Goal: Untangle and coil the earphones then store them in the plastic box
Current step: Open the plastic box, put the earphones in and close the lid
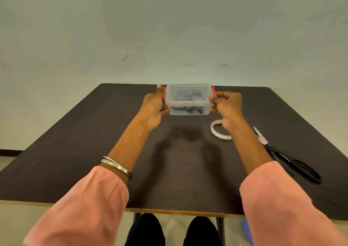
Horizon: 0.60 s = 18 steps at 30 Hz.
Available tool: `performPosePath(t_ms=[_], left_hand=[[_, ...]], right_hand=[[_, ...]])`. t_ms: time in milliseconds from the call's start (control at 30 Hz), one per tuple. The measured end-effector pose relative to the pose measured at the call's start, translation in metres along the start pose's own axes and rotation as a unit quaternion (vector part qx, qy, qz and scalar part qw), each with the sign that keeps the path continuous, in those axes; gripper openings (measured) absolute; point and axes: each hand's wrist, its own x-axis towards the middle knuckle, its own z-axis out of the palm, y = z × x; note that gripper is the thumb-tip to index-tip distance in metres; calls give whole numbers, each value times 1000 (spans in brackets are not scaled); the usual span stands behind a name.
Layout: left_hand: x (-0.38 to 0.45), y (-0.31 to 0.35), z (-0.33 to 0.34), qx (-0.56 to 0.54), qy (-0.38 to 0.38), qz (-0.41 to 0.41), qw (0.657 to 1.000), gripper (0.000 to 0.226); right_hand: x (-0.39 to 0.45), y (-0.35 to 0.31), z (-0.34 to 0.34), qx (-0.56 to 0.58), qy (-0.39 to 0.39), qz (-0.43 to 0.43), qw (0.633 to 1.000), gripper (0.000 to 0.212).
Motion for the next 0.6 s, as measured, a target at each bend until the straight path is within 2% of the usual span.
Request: performPosePath(t_ms=[67, 233, 400, 600], left_hand=[[0, 1, 28, -33, -57, -30, 997, 46], [5, -12, 102, -14, -183, -81, 980, 66], [13, -30, 166, -9, -237, -124, 964, 85], [20, -49, 205, 0, -262, -158, 952, 91]], right_hand=[[16, -3, -30, 12, 34, -1, 999, 10], [52, 1, -107, 16, 123, 1, 992, 15], [84, 20, -167, -7, 195, 25, 980, 21], [101, 41, -191, -53, 202, 31, 977, 24]])
